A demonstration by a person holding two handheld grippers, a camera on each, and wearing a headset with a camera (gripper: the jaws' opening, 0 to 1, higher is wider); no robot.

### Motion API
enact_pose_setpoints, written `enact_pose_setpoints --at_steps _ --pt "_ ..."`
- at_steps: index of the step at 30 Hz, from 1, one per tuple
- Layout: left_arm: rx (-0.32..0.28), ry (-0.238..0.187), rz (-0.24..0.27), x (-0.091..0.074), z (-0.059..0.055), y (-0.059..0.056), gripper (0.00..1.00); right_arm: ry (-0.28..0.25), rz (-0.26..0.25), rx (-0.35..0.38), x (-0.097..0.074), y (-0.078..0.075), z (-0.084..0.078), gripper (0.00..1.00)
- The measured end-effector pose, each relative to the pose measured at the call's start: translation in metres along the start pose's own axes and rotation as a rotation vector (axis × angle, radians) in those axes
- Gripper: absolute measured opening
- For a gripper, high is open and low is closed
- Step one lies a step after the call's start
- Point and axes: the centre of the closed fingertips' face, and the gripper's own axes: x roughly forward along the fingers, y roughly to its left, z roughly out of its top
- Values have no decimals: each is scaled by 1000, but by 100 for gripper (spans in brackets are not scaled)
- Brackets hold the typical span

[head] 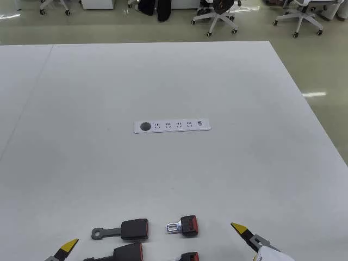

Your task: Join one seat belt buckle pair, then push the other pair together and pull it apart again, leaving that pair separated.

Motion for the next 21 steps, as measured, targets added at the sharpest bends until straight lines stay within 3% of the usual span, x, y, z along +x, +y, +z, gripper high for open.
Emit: enact_pose_setpoints --at_steps 21 --pt "-3 -8 7 -1 3 1 100 3 2 -8 -2 -1 -1 99"
